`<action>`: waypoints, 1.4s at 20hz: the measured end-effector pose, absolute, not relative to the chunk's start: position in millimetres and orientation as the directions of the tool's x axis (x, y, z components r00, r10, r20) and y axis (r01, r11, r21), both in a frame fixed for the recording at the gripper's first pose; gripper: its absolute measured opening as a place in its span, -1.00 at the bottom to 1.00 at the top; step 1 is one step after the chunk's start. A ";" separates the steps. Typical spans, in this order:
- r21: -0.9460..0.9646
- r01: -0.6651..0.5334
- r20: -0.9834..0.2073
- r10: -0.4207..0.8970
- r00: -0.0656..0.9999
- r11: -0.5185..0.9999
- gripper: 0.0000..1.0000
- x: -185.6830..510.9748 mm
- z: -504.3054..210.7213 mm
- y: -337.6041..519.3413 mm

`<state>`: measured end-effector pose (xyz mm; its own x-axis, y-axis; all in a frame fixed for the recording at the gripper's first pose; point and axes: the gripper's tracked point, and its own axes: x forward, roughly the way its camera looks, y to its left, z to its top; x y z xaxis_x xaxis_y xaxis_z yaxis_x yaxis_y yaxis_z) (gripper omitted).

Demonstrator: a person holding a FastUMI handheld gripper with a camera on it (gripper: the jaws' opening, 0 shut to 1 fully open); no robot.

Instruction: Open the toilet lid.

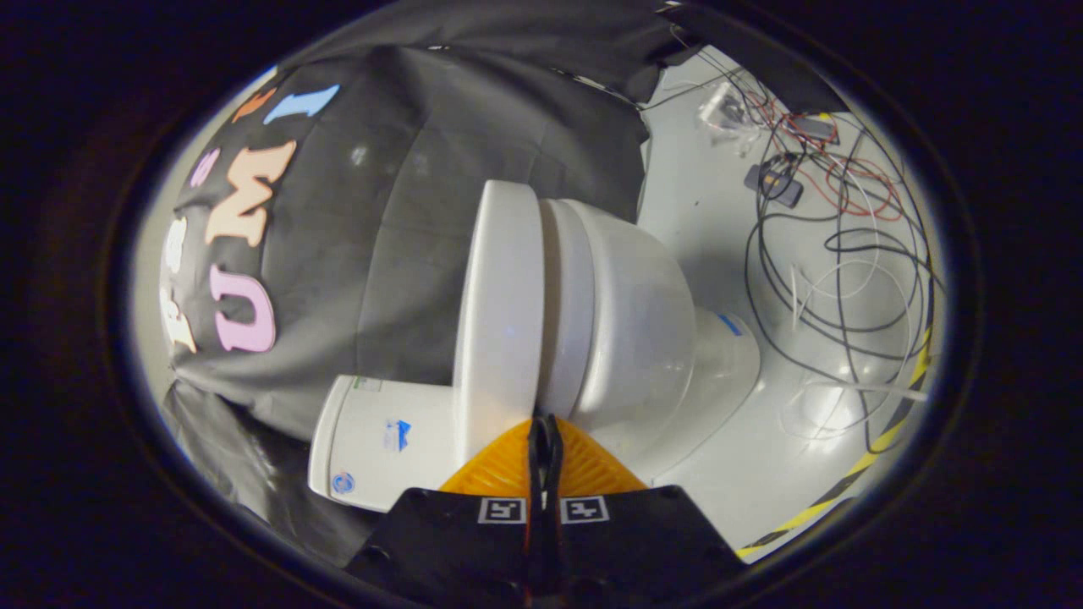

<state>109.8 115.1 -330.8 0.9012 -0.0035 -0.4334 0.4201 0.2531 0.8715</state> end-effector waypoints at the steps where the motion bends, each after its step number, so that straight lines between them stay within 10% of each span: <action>1: 0.867 0.432 -0.439 -0.028 0.898 0.248 -0.93 107.3 -326.0 115.2; 28: 0.777 0.388 -0.357 -0.162 0.920 0.496 -0.99 134.3 -174.1 151.1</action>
